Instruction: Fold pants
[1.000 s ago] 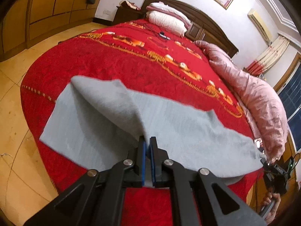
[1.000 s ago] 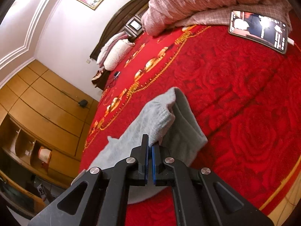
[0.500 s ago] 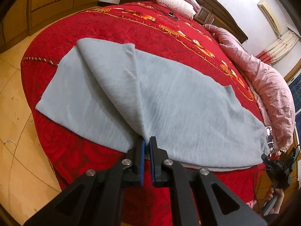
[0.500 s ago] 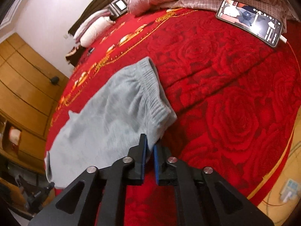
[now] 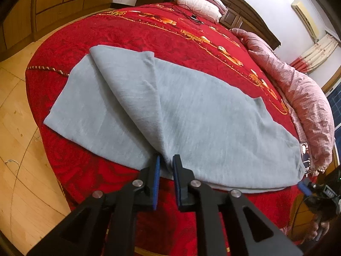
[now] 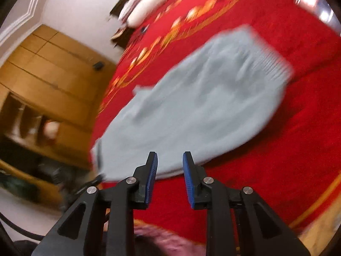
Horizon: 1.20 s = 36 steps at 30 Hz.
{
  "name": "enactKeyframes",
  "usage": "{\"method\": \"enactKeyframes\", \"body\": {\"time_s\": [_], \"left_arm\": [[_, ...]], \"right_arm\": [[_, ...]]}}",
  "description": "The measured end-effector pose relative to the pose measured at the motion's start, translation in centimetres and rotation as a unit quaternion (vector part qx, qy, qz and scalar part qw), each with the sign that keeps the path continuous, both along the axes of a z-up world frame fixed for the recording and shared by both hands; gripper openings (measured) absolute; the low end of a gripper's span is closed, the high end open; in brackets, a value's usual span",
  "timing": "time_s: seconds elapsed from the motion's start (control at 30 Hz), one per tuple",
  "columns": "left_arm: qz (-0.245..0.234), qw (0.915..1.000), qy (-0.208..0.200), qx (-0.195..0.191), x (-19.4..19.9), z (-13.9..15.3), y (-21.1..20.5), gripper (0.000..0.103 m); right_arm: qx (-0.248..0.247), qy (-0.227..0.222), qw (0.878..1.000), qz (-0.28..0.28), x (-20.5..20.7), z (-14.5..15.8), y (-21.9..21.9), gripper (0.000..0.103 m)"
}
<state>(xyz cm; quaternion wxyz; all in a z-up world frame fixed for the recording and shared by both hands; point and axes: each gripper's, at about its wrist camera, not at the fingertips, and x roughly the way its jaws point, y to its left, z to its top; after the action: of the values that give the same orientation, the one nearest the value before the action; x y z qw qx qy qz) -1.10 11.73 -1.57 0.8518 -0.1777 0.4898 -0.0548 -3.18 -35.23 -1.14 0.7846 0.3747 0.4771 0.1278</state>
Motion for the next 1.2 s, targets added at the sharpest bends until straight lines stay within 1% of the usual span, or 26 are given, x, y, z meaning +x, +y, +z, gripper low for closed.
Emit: {"method": "enactKeyframes", "body": {"time_s": [0.03,0.13,0.2,0.27,0.47,0.6,0.8,1.0,1.17,1.2], "left_arm": [[0.000,1.0000,-0.001,0.000,0.0,0.0,0.0,0.011],[-0.001,1.0000,-0.003,0.002,0.0,0.1,0.1,0.011],[0.000,1.0000,-0.003,0.000,-0.1,0.0,0.3,0.011],[-0.001,1.0000,-0.002,-0.003,-0.2,-0.1,0.4,0.011],[-0.003,1.0000,-0.005,-0.007,-0.2,-0.2,0.5,0.012],[-0.003,0.9999,-0.007,-0.011,-0.3,-0.2,0.7,0.012],[-0.003,0.9999,-0.007,-0.013,-0.4,-0.3,0.7,0.012],[-0.003,0.9999,-0.006,-0.012,-0.3,-0.4,0.7,0.012],[-0.003,0.9999,-0.006,-0.012,-0.3,-0.4,0.7,0.012],[-0.003,0.9999,-0.006,-0.012,-0.3,-0.4,0.7,0.013]], "right_arm": [[0.013,0.013,1.000,0.008,0.4,-0.9,0.8,0.026],[0.023,0.041,0.999,0.013,1.1,-2.7,2.0,0.026],[0.036,0.055,0.998,0.009,1.3,-3.6,2.1,0.026],[0.037,0.066,0.997,0.000,1.5,-4.3,2.1,0.026],[0.025,0.089,0.996,-0.018,2.2,-4.9,2.8,0.026],[0.024,0.103,0.994,-0.023,1.8,-5.1,3.2,0.026],[0.056,0.108,0.992,-0.036,1.7,-5.8,2.8,0.026],[0.058,0.090,0.993,-0.039,2.0,-5.1,2.8,0.026],[0.064,0.089,0.993,-0.045,2.3,-5.3,2.7,0.026],[0.066,0.086,0.993,-0.045,2.4,-5.4,2.7,0.024]]}}
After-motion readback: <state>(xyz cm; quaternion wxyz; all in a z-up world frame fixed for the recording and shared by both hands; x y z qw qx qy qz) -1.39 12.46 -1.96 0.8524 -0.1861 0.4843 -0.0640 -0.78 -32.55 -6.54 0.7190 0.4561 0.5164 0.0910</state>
